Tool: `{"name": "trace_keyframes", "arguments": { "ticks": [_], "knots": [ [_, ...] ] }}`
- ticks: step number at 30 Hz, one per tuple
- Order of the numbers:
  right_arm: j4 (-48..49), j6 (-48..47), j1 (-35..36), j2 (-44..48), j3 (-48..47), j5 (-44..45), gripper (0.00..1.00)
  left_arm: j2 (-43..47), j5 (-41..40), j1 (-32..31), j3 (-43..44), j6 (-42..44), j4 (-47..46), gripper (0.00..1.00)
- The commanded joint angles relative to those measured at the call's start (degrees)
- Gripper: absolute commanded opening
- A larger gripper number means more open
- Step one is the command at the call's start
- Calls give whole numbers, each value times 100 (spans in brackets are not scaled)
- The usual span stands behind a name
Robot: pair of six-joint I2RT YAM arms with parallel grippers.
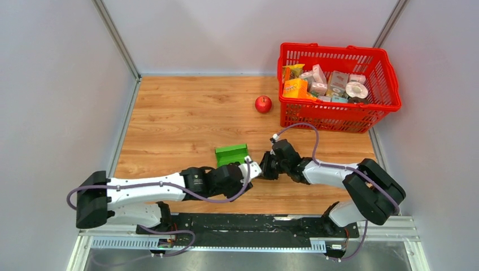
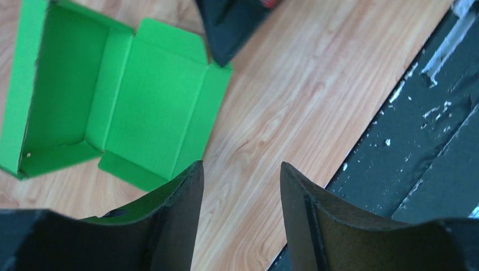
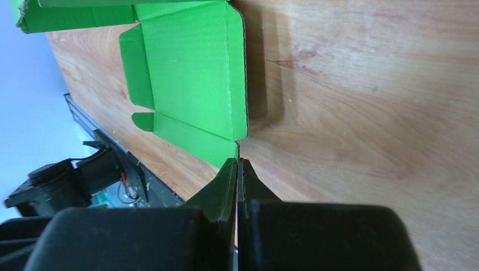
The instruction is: Fold the paper box
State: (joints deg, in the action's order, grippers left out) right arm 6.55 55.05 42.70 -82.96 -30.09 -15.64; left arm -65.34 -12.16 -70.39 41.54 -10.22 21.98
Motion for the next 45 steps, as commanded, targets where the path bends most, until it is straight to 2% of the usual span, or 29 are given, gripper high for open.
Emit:
{"name": "trace_keyframes", "arguments": {
  "ticks": [1, 8, 14, 19, 23, 26, 27, 31, 34, 35, 37, 38, 40, 41, 44, 45],
  "knots": [
    [-382, -82, -261, 254, -226, -931, 0, -628, -287, -326, 512, 1057, 280, 61],
    [-637, -117, -481, 465, -314, -1371, 0, -1761, -1050, -748, 1189, 1558, 544, 61],
    [-628, -12, -605, 614, -252, -1758, 0, -2359, -1745, -967, 1303, 1900, 526, 55],
    [-830, -20, -701, 799, -182, -1794, 0, -2685, -2421, -1205, 1339, 2103, 448, 49],
    [-717, 85, -772, 860, -120, -1995, 0, -2747, -2624, -1337, 1392, 2103, 282, 49],
    [-847, -46, -781, 887, -182, -1917, 0, -2843, -3010, -1346, 1479, 2059, 298, 36],
    [-1039, -108, -772, 930, -269, -1882, 1, -2844, -3220, -1346, 1515, 1989, 351, 26],
    [-1296, -441, -815, 1123, -366, -1741, 6, -2686, -3249, -1354, 1419, 1884, 272, 13],
    [-1892, -880, -903, 1264, -716, -1382, 21, -2502, -3214, -1346, 1409, 1559, 429, 6],
    [-2164, -1317, -938, 1325, -840, -1006, 31, -2423, -3196, -1346, 1410, 1445, 456, 6],
    [-2946, -1610, -982, 1640, -1120, -434, 45, -2160, -3091, -1311, 1340, 1119, 413, 0],
    [-3149, -1811, -1009, 1782, -1183, 65, 58, -2063, -3021, -1284, 1331, 1058, 421, 0],
    [-3563, -1918, -1105, 2045, -1271, 463, 70, -1765, -2888, -1162, 1365, 566, 596, 0],
    [-3668, -1962, -1132, 2343, -1333, 796, 79, -1650, -2853, -1083, 1383, 391, 676, 0],
    [-3662, -2042, -1132, 2897, -1115, 1211, 89, -1193, -2521, -635, 1532, -505, 1044, 0],
    [-3521, -2137, -1141, 2995, -1018, 1160, 90, -1087, -2406, -321, 1611, -1064, 1202, 0]
  ]
}}
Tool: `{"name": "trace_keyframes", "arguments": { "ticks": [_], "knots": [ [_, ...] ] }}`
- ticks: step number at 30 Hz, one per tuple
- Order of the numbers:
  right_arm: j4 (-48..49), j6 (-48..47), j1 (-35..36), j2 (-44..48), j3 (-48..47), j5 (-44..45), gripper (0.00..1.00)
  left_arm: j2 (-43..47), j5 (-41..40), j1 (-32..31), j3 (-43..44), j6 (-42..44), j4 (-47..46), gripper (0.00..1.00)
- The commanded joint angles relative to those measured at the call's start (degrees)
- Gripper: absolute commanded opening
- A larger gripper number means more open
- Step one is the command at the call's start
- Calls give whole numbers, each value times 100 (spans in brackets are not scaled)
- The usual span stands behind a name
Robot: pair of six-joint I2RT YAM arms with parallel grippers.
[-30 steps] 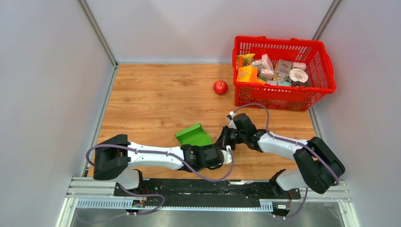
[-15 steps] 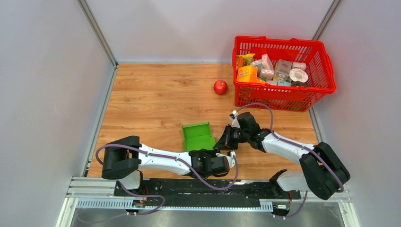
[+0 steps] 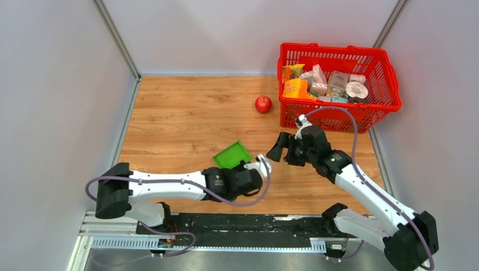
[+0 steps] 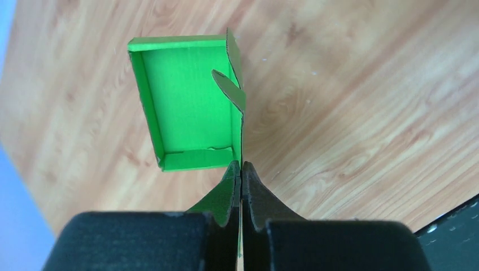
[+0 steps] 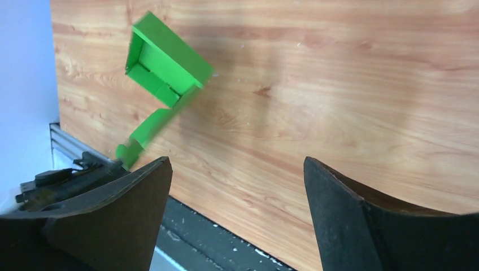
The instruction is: Fold the paper box
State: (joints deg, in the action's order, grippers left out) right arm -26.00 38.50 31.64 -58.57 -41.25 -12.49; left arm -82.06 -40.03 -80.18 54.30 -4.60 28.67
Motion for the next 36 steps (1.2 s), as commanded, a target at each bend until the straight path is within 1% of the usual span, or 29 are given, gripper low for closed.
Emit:
{"name": "trace_keyframes", "arguments": {
  "ticks": [1, 2, 3, 4, 5, 6, 7, 8, 9, 10, 11, 12, 13, 14, 16, 17, 19, 20, 23, 26, 28, 29, 31, 33, 36],
  "knots": [
    [-109, -536, -26, 618, 231, 749, 90, 795, 513, 836, 501, -1919, 857, 0],
    [197, -589, -35, 610, 415, 478, 90, 901, 810, 1012, 563, -2226, 1017, 0],
    [314, -589, -26, 557, 495, 336, 90, 998, 952, 1213, 625, -2856, 1175, 0],
    [402, -598, 61, 470, 530, 213, 90, 1182, 1101, 1572, 651, -3123, 1333, 0],
    [542, -589, 157, 364, 557, 186, 89, 1271, 1425, 1785, 617, -3361, 1361, 0],
    [604, -615, 324, 172, 548, 290, 89, 1359, 1602, 1961, 599, -3789, 1344, 0],
    [700, -729, 787, 92, 548, 430, 89, 1534, 1752, 2345, 529, -4046, 1343, 0],
    [945, -782, 1070, 21, 540, 771, 89, 1605, 2084, 2532, 494, -4292, 1343, 0],
    [1095, -861, 1342, -66, 531, 922, 90, 1675, 2218, 2708, 459, -4904, 1370, 0],
    [1262, -1018, 1867, -85, 539, 1072, 90, 1728, 2332, 3092, 458, -5267, 1561, 0],
    [1647, -1151, 2125, -94, 566, 1465, 90, 1711, 2542, 3262, 484, -5966, 1720, 0],
    [1816, -1248, 2362, -128, 618, 1634, 91, 1676, 2666, 3437, 519, -6295, 1878, 0],
    [1974, -1440, 2695, -164, 619, 1766, 91, 1528, 2806, 3578, 624, -6568, 2245, 0],
    [2272, -1546, 2838, -199, 636, 1898, 91, 1431, 3095, 3832, 686, -6954, 2405, 0],
    [2546, -1722, 3197, -374, 697, 2066, 93, 1185, 3378, 4001, 731, -7238, 2599, 0],
    [2852, -1854, 3313, -444, 706, 2354, 93, 1149, 3510, 4080, 722, -7561, 2600, 0],
    [3038, -2012, 3593, -655, 776, 2646, 93, 1096, 3563, 4116, 617, -7914, 2557, 0],
    [3283, -2161, 3647, -717, 803, 2742, 93, 1105, 3581, 4125, 564, -8203, 2504, 0],
    [3557, -2189, 3727, -1076, 821, 2787, 92, 1262, 3555, 4160, 424, -8740, 2416, 0],
    [3785, -2320, 3963, -1305, 777, 2971, 91, 1482, 3476, 4195, 239, -9118, 2232, 0],
    [3883, -2321, 4113, -1376, 759, 3164, 90, 1553, 3511, 4204, 90, -9260, 2117, 0],
    [4022, -2295, 4140, -1394, 777, 3435, 90, 1562, 3546, 4212, 72, -9348, 2126, 0],
    [4181, -2154, 4166, -1447, 821, 3692, 89, 1518, 3555, 4239, 72, -9392, 2204, 0],
    [4401, -2197, 4175, -1526, 838, 3684, 89, 1500, 3607, 4274, 72, -9401, 2231, 0],
    [4402, -2443, 4158, -1684, 742, 3737, 88, 1561, 3756, 4423, -42, -9305, 2022, 0]
  ]
}}
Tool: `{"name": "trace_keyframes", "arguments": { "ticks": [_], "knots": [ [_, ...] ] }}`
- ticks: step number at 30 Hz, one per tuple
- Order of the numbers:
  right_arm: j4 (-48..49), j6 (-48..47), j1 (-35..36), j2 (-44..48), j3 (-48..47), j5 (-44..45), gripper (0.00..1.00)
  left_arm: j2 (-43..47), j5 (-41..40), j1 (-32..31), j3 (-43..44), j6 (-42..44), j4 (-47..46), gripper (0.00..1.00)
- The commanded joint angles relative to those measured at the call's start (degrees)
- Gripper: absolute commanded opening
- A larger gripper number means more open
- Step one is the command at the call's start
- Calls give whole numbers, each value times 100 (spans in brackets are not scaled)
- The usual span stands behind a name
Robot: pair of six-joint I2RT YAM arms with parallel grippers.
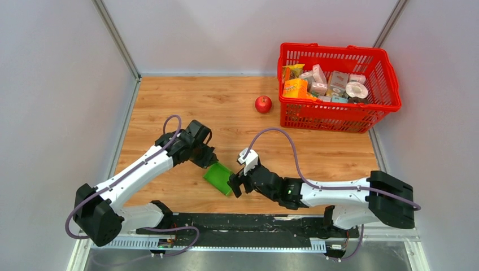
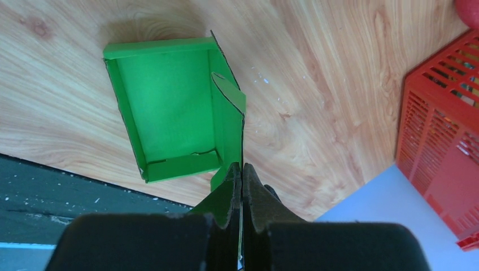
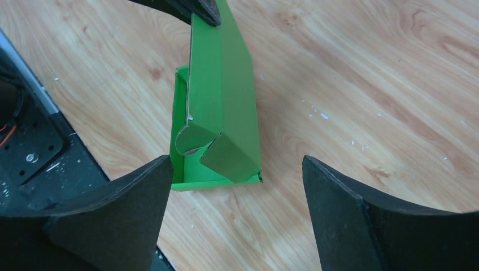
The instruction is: Fold the paper box
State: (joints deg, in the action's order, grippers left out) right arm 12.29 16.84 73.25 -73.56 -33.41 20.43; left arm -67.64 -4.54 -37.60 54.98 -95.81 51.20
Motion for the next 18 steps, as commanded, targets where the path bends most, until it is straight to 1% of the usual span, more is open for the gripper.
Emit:
{"name": "trace_keyframes", "arguments": {
  "ticks": [1, 2, 4, 9, 10, 12, 13, 15, 16, 17, 18],
  "knots": [
    [485, -408, -4, -385, -217, 471, 85, 154, 251, 192, -163, -123, -381, 0],
    [284, -453, 5, -483, -332, 489, 83, 180, 321, 201, -198, -70, -470, 0],
    [256, -471, 31, -702, -438, 593, 78, 233, 383, 201, -233, -69, -497, 0],
    [423, -340, 92, -862, -473, 1349, 71, 268, 427, 210, -338, -69, -470, 0],
    [336, -296, 101, -888, -508, 1594, 68, 277, 427, 210, -374, -78, -497, 4],
    [335, -199, 101, -871, -500, 1806, 63, 303, 532, 210, -453, -35, -584, 12],
    [379, -181, 93, -853, -474, 1972, 59, 330, 533, 210, -471, -8, -602, 26],
    [449, -207, 84, -827, -377, 1974, 57, 435, 524, 227, -523, 150, -637, 41],
    [441, -190, 75, -818, -368, 1991, 54, 479, 524, 245, -550, 350, -655, 51],
    [449, -173, 75, -827, -359, 1974, 53, 540, 489, 254, -567, 492, -681, 58],
    [458, -120, 49, -861, -342, 1957, 51, 663, 471, 254, -585, 658, -725, 67]
  ]
}}
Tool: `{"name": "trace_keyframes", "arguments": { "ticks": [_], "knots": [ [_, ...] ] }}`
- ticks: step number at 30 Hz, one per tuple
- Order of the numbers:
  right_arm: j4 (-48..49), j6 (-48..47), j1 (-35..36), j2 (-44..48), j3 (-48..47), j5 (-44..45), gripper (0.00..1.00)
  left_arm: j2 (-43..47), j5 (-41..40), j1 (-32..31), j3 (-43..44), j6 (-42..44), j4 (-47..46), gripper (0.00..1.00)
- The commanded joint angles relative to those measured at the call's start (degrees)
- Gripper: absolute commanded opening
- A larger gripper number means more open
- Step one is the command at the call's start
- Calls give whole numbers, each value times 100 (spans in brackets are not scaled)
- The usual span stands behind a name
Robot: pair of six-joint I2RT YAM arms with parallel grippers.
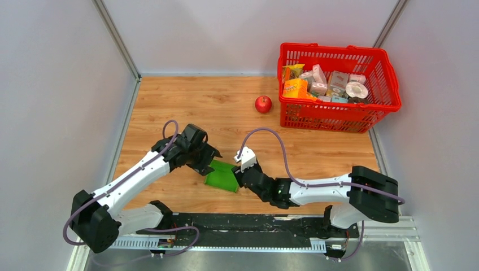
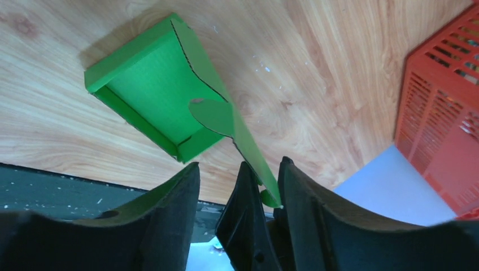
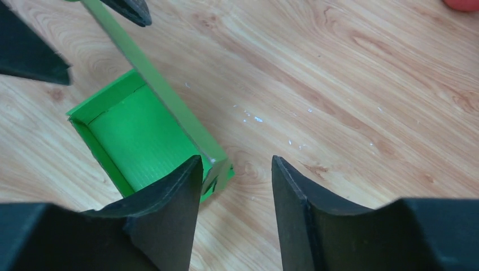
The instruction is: Fold the paper box
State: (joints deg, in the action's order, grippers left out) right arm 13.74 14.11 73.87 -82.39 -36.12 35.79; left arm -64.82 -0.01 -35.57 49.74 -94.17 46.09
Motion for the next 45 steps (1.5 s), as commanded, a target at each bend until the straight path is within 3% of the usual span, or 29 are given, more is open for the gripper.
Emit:
{"name": "trace_keyframes", "arguments": {
  "ticks": [1, 6, 9, 10, 14, 18, 24, 31, 40, 45],
  "knots": [
    [340, 162, -39, 13, -71, 359, 49, 443, -155, 68, -52, 835, -223, 72],
    [367, 30, -126, -119, -185, 34, 43, 1286, -815, 85, -393, 2286, -521, 73],
    [200, 83, -135, -111, -246, -37, 34, 1866, -1431, 86, -831, 3586, -740, 74],
    [52, 118, -136, -93, -307, -72, 32, 2007, -1501, 86, -964, 4347, -837, 74],
    [-459, 233, -293, -207, -571, -554, 26, 2534, -1090, 86, -1614, 5592, -1442, 73],
    [-1118, -30, -557, -550, -940, -661, 5, 2606, -694, 86, -1766, 6059, -1839, 72],
    [-1539, -548, -872, -515, -1177, -783, 0, 2597, -562, 94, -1792, 6604, -2244, 74],
    [-1672, -1558, -1576, -278, -1266, -1661, 1, 2175, -62, 86, -1616, 7060, -2375, 75],
    [-1041, -1824, -2166, 452, -818, -2918, 4, 1376, 132, 94, -1142, 7518, -2692, 68],
    [-908, -1710, -2271, 364, -721, -3113, 3, 436, 309, 86, -615, 7957, -2640, 68]
  ]
}}
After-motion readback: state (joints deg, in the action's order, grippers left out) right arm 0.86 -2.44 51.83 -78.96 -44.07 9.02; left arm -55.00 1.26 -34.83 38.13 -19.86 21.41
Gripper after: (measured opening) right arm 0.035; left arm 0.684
